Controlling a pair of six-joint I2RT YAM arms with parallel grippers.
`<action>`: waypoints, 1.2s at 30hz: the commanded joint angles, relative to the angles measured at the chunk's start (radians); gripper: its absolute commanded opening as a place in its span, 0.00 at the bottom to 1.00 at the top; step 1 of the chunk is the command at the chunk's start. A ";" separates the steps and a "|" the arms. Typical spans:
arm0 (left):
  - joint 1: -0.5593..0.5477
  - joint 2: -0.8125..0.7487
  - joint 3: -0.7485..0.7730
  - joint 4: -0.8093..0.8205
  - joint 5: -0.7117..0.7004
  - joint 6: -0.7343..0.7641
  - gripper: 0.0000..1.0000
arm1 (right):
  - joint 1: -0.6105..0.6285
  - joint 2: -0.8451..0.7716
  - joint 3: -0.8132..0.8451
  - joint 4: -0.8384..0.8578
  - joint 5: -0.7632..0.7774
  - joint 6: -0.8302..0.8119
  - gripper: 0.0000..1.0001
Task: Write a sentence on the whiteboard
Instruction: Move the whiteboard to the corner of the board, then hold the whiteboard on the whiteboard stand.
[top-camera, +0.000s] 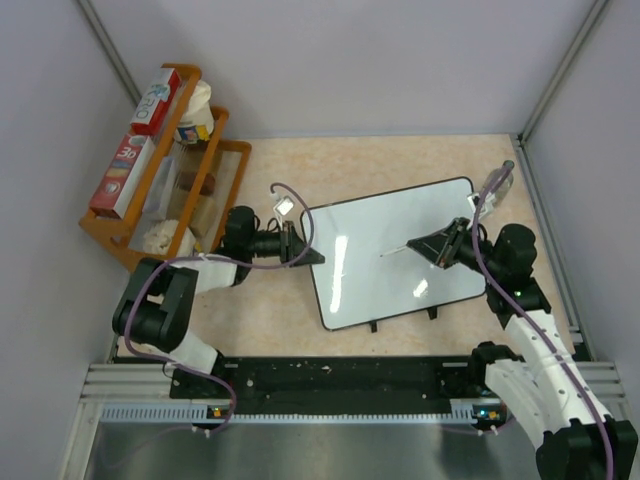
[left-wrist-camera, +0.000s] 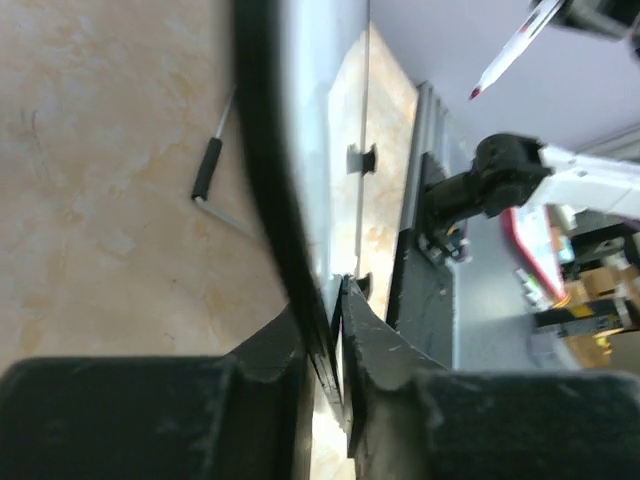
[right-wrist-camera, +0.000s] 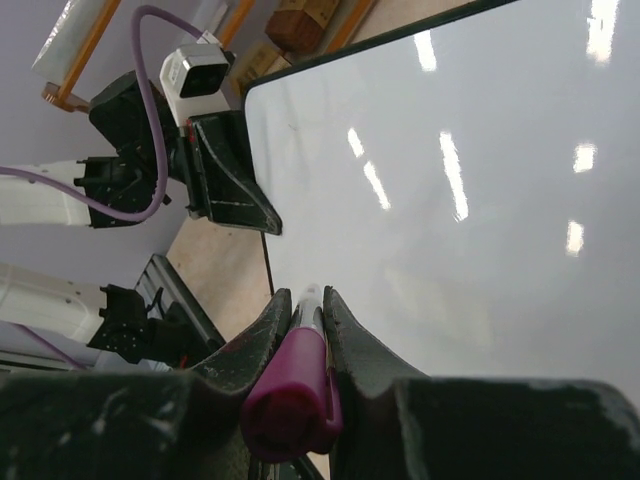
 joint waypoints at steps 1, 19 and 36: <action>-0.054 -0.022 -0.029 -0.274 0.050 0.259 0.26 | -0.010 -0.022 0.046 -0.004 0.009 -0.026 0.00; 0.009 -0.206 -0.081 -0.295 -0.112 0.257 0.67 | -0.007 -0.070 0.065 -0.044 0.047 -0.067 0.00; 0.019 -0.085 -0.068 0.064 -0.020 -0.005 0.66 | 0.132 -0.076 0.077 -0.025 0.171 -0.079 0.00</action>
